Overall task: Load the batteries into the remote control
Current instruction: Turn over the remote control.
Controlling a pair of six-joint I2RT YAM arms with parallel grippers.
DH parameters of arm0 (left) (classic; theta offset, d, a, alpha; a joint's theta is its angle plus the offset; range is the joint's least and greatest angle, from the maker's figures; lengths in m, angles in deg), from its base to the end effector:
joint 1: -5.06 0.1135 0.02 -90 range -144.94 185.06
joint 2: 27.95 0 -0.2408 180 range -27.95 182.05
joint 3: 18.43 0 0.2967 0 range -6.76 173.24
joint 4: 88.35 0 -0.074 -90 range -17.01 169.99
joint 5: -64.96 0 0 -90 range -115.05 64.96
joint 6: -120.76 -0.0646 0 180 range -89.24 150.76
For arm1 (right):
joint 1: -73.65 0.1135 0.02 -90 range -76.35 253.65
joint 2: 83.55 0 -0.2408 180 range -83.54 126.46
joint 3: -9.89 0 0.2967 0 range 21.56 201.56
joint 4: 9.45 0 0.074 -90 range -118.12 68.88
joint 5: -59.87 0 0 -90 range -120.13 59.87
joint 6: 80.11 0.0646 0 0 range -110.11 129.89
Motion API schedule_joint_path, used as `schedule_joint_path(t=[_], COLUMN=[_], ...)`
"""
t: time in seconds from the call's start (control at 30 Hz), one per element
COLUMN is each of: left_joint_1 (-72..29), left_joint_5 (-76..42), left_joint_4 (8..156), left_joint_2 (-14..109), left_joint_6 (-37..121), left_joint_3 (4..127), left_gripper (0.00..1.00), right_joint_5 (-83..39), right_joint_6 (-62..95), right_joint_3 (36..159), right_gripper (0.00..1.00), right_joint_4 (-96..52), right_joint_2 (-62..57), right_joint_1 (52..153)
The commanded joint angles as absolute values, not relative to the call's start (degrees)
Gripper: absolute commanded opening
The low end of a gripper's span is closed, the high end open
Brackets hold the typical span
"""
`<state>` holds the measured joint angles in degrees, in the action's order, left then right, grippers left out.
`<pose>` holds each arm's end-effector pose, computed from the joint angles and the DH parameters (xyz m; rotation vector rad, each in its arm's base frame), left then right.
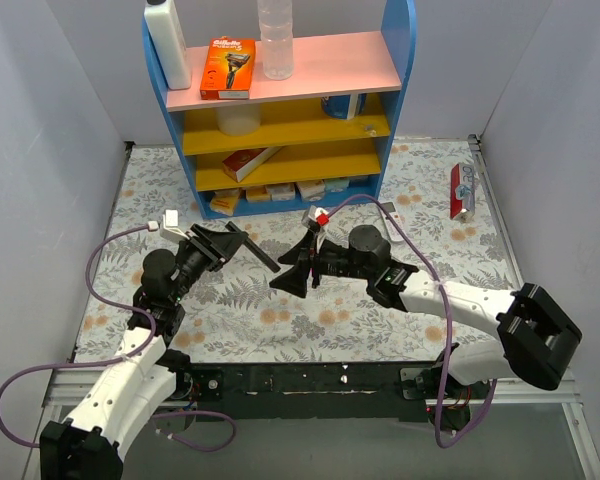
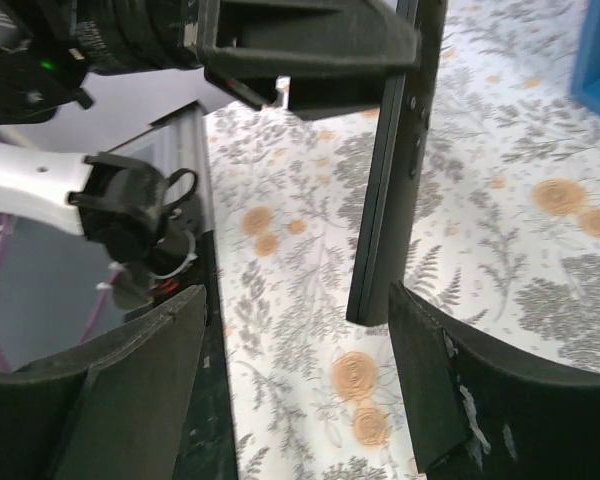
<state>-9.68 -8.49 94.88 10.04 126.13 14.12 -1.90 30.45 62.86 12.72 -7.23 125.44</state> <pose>0.2481 -0.0843 0.2283 -1.0187 1.6083 -1.6441 0.2026 0.3068 0.2272 -0.8694 1.5396 1.3412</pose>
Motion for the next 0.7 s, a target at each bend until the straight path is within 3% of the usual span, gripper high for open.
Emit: schedule_joint_path(t=[0.0, 0.13, 0.43, 0.53, 0.67], left_joint_1=[-10.1, -10.2, -10.2, -10.2, -10.2], left_joint_5=[-12.3, -12.3, -12.7, -12.3, -11.3], left_joint_4=[85.2, 84.0, 83.4, 83.3, 83.3], left_joint_2=[10.8, 11.3, 11.6, 11.9, 10.9], left_joint_6=[125.2, 125.2, 125.7, 125.6, 124.7], left_joint_3=[17.8, 19.0, 19.3, 19.4, 18.9], left_gripper=[0.00, 0.00, 0.00, 0.00, 0.00], right_joint_5=[-16.0, -16.7, -18.0, -17.6, -17.5], right_joint_6=[21.5, 19.9, 18.2, 18.9, 21.0], right_joint_3=[62.1, 63.5, 66.2, 66.4, 66.0], right_gripper=[0.80, 0.78, 0.64, 0.49, 0.16], right_joint_4=[13.5, 15.2, 16.8, 17.5, 17.5], right_joint_2=[-7.4, -4.8, 0.7, 1.4, 1.2], right_joint_1=[127.9, 128.9, 131.0, 131.3, 131.2])
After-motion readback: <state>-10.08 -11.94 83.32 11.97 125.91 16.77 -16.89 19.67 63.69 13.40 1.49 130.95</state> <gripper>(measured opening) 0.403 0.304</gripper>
